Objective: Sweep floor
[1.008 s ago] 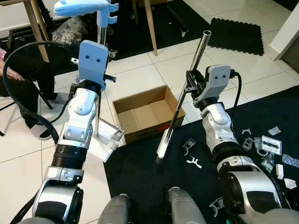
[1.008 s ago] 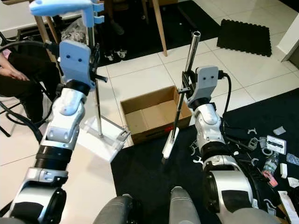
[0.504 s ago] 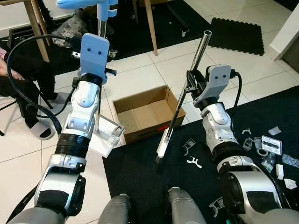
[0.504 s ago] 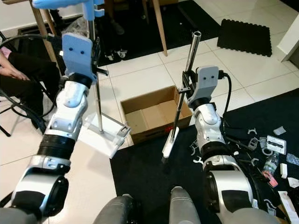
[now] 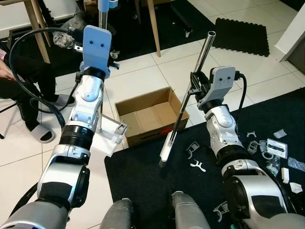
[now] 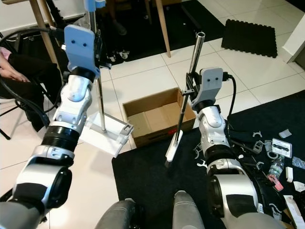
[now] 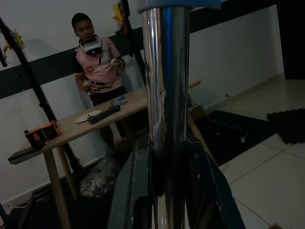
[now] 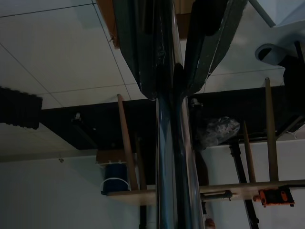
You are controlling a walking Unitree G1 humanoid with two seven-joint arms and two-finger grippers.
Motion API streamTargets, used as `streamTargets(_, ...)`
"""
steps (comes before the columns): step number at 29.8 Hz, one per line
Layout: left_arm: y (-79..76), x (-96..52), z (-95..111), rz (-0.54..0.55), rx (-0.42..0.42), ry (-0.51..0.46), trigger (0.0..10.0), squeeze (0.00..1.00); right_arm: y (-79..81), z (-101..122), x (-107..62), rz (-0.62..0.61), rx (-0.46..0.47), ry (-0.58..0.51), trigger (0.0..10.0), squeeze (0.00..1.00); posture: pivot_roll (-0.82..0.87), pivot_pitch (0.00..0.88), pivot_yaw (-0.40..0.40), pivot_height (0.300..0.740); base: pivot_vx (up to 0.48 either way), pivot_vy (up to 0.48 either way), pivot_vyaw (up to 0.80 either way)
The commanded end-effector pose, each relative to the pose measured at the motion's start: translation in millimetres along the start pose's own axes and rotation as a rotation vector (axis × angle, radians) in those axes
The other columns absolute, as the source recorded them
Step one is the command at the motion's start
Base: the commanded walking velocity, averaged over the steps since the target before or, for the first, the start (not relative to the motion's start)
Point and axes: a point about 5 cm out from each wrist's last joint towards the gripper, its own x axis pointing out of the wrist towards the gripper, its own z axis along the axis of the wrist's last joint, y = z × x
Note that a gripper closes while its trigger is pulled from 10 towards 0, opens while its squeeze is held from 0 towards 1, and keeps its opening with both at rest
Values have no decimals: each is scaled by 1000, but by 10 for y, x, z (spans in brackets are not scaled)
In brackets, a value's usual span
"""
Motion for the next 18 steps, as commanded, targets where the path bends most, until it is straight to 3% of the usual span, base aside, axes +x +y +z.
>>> streamTargets(1,4,85,180,5,13,-99,10000,0,-1,34,12,3,-8,-17,10000,0,1,91,44,740,0,0,0)
streamTargets(14,-145,128,290,3,8,-224,10000,0,-1,30,11,4,-10,-15,10000,0,-9,92,41,740,0,0,0)
streamTargets(18,-216,127,290,-8,-4,-224,10000,0,-3,31,10,4,-12,-15,10000,0,-9,92,41,740,0,0,0)
